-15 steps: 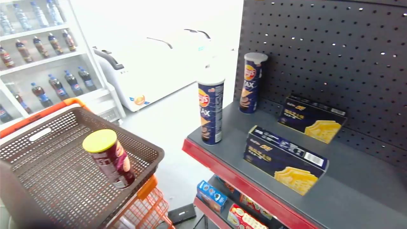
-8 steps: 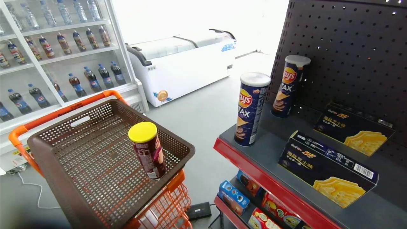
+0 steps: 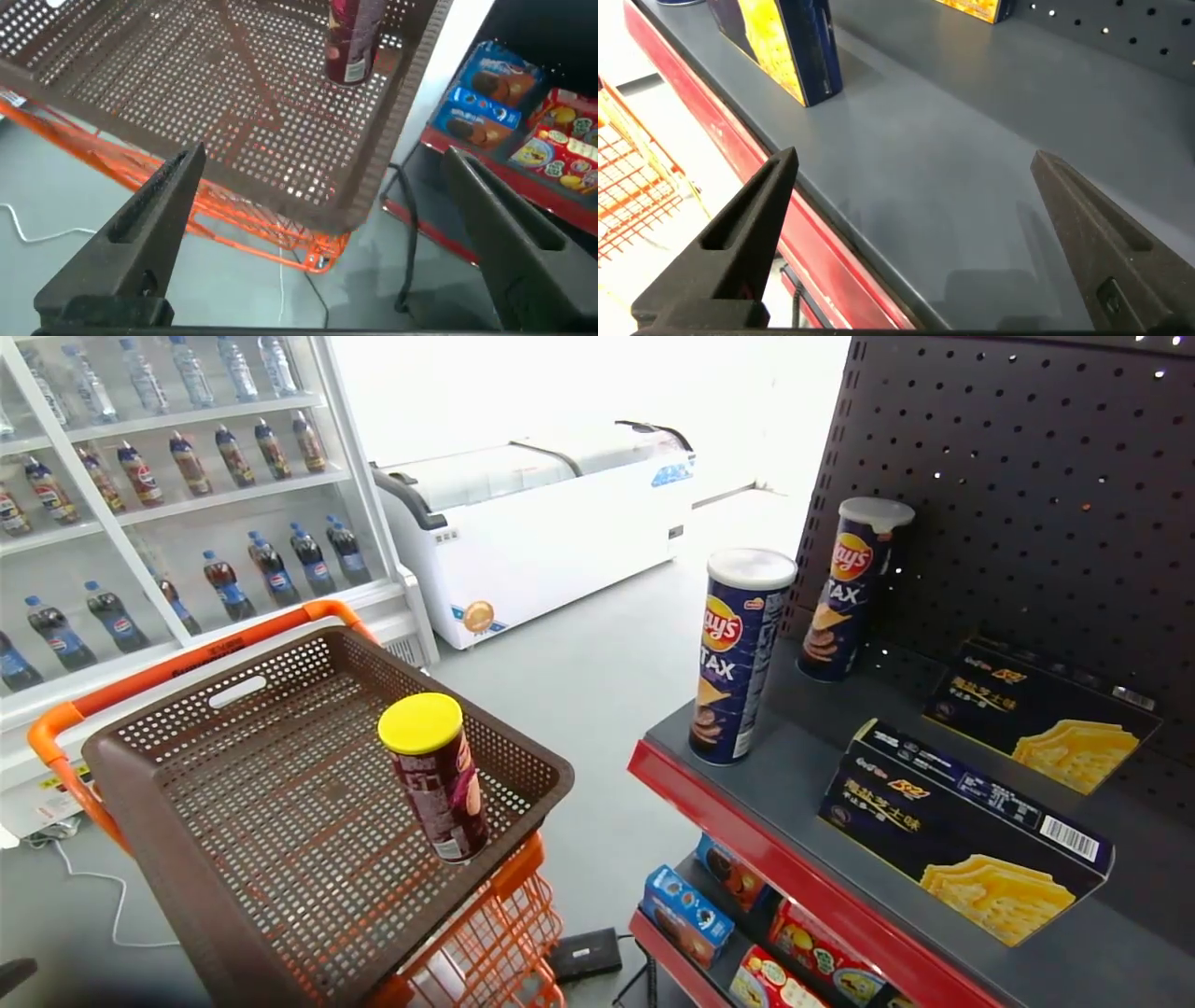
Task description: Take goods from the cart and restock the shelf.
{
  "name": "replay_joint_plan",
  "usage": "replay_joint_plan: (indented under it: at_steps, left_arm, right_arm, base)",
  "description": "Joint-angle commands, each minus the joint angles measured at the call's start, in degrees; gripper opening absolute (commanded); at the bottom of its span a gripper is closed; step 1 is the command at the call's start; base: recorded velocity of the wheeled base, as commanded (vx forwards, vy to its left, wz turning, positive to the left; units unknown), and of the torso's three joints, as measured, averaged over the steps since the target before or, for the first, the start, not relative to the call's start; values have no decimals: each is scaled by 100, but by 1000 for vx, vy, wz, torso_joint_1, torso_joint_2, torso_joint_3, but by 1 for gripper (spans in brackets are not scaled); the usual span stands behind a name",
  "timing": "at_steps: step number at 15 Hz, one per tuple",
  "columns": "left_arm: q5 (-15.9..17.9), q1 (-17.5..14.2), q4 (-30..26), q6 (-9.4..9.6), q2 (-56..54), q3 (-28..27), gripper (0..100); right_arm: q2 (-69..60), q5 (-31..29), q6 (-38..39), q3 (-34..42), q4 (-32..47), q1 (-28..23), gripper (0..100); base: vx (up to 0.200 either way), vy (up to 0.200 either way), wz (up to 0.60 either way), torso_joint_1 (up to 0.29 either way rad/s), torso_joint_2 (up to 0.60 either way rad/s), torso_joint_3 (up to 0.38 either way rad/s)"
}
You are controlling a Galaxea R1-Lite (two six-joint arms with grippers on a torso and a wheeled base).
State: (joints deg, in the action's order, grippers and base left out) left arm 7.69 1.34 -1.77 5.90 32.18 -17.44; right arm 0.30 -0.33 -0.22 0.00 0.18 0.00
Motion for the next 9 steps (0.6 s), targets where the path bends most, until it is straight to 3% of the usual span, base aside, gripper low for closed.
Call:
replay_joint_plan:
  at_steps: [1,2,4,8,9]
  left_arm:
    - [39,209,396,-1,930,-57,100]
    - [48,411,563,-1,1132,13,100]
    - [66,508,783,-10,1624,-5,100]
    - [66,534,2058,34,2837,83,100]
    - [57,587,2822,34,3453,83,100]
  right_arm:
    - [5,-2,-4,0,-1,0,100]
    - [5,-2,-4,0,-1,0,100]
    - [5,-2,-4,-9,-1,0,100]
    - [5,-2,-4,0,-1,0,100]
    - [5,-2,-4,0,-1,0,100]
  base:
    - [0,0,0,0,0,0]
    - [0,0,0,0,0,0]
    - [0,0,0,0,0,0]
    - [0,0,0,0,0,0]
    - [0,0,0,0,0,0]
